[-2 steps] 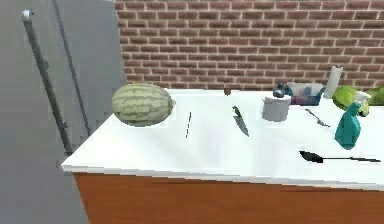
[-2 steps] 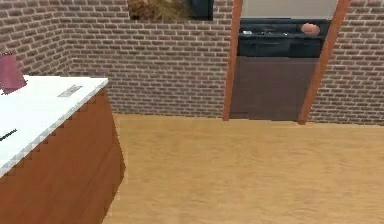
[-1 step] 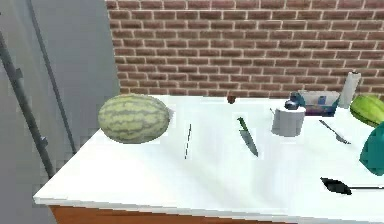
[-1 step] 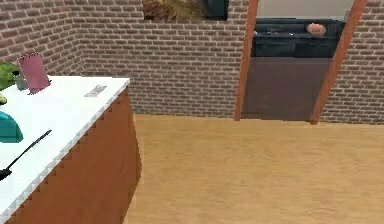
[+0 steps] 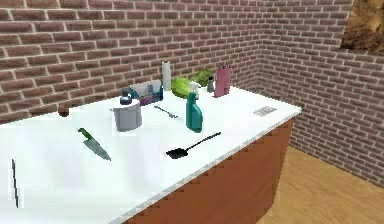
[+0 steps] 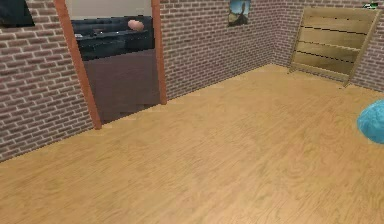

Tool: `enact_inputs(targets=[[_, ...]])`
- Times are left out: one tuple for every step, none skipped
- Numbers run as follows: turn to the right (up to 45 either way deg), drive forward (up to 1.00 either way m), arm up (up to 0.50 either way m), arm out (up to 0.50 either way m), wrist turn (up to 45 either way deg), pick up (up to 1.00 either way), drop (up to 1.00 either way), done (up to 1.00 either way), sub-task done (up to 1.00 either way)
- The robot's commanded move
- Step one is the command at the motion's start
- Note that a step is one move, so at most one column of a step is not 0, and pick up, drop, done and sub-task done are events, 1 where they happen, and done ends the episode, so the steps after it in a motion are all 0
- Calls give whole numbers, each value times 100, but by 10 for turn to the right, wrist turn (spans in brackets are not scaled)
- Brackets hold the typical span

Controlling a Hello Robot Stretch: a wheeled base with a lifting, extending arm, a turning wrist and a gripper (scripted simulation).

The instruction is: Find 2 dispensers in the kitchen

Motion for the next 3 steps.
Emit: enact_inputs(targets=[[0, 0, 0, 0, 0, 0, 0, 0, 100], [-180, 0, 0, 0, 0, 0, 0, 0, 0], [0, 0, 0, 0, 0, 0, 0, 100, 0]])
